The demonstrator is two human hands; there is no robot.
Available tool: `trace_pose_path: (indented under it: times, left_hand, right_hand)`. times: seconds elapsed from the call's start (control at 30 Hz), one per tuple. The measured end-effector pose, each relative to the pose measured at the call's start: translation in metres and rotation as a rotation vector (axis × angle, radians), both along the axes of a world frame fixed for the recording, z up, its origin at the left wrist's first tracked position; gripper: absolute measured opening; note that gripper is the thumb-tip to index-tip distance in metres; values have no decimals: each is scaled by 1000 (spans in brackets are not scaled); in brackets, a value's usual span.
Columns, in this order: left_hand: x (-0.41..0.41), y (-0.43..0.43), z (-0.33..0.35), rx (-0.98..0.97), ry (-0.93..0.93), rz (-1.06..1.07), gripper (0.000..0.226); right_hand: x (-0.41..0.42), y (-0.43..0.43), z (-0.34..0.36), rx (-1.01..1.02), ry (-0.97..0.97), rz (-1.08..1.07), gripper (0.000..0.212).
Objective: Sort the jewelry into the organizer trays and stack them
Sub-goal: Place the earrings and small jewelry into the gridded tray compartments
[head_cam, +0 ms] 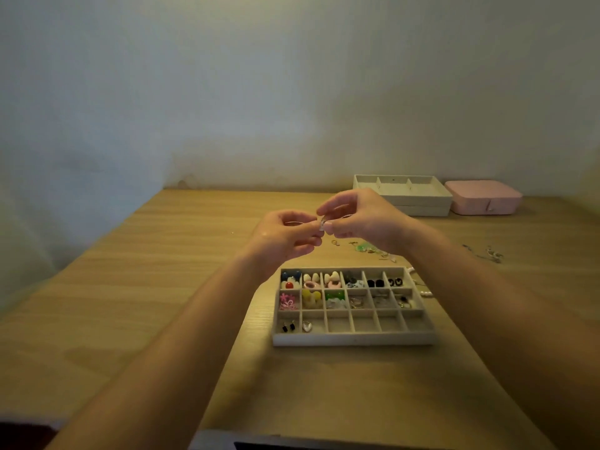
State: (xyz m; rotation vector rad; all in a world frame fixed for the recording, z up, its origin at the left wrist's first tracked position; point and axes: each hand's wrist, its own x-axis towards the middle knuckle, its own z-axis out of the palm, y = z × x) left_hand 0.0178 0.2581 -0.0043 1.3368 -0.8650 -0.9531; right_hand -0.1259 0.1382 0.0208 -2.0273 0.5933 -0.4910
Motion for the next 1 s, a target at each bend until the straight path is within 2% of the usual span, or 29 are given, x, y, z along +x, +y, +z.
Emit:
trace_pose_path:
  times: [0.1, 0.2, 0.33, 0.47, 0.63, 0.83, 0.9, 1.0]
  left_hand:
    - [-13, 12, 6, -45, -68, 22, 25]
    - [-21, 23, 9, -72, -61, -1, 26]
    - [-28, 37, 10, -57, -68, 5, 26]
    - [-33, 45, 7, 8, -105, 5, 24]
    - [-32, 51, -4, 134, -193, -32, 12]
    - [-24, 54, -21, 232, -299, -47, 12]
    - [-20, 57, -27, 234, -377, -23, 4]
    - [-12, 61, -32, 205, -547, -30, 11]
  right_hand:
    - [-13, 13, 9, 86, -74, -31, 32]
    - [-23, 24, 14, 170, -113, -32, 32]
    - [-31, 35, 16, 227, -60, -16, 24]
    - [-29, 40, 14, 138, 99, 8, 13]
    - [-23, 47, 5, 18, 352, 47, 8]
    - [-17, 51, -16, -66, 447, 76, 7]
    - [-17, 51, -22, -129, 461, 89, 6]
    - [-15, 52, -32, -210, 513, 109, 5]
